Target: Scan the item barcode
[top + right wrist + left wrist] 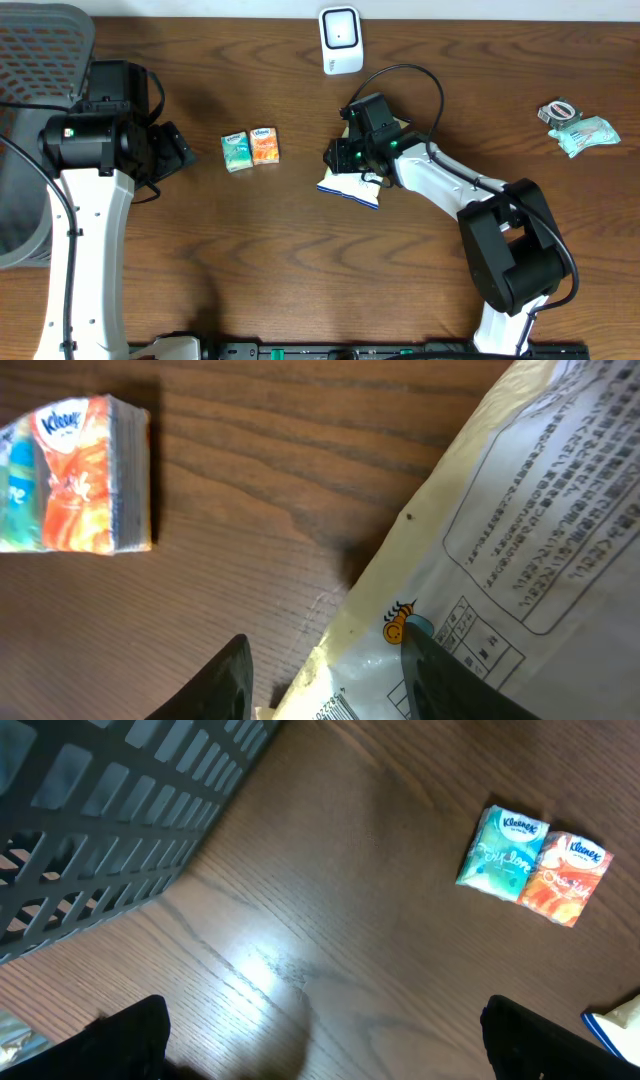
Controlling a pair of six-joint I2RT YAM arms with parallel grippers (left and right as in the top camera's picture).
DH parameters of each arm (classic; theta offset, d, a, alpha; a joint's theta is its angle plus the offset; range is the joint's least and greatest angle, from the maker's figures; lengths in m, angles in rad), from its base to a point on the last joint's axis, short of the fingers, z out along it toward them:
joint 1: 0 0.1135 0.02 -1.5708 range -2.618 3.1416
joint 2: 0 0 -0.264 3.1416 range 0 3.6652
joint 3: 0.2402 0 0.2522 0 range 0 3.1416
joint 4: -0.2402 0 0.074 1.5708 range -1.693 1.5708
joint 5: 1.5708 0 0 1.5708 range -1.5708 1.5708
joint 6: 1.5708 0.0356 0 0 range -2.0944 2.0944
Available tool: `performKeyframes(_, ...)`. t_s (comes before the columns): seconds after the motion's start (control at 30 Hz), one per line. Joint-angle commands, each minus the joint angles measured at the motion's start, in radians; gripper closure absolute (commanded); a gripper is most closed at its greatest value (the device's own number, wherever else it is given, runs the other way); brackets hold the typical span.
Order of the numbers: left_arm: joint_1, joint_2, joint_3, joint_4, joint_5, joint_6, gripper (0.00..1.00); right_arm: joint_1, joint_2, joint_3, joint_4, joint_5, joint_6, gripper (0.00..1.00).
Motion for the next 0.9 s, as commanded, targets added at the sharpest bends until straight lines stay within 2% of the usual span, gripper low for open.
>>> performKeyframes(0.0,0.005,0.004,0.003,-0.003,-0.01,-0.009,0.02,0.007,0.035,-0.007,-0.047,0.048,-0.025,0.57)
performKeyframes(0.33,0.005,0.004,0.003,-0.003,-0.01,-0.009,0.02,-0.008,-0.011,0.008,-0.241,0.048,-0.026,0.56)
performKeyframes(0.57,0.005,0.004,0.003,-0.003,-0.01,-0.009,0.02,-0.006,-0.105,0.009,-0.298,0.048,-0.025,0.53)
performKeyframes(0.63,0.005,0.004,0.003,-0.003,-0.01,-0.009,0.02,-0.006,-0.124,0.009,-0.301,0.048,-0.025,0.5)
performKeyframes(0.77,0.005,0.004,0.003,-0.003,-0.01,-0.009,0.02,-0.007,-0.152,0.009,-0.301,0.048,-0.025,0.37)
performKeyframes(0.87,0.005,0.004,0.003,-0.003,-0.01,-0.009,0.02,-0.013,-0.174,0.015,-0.32,0.044,-0.024,0.34)
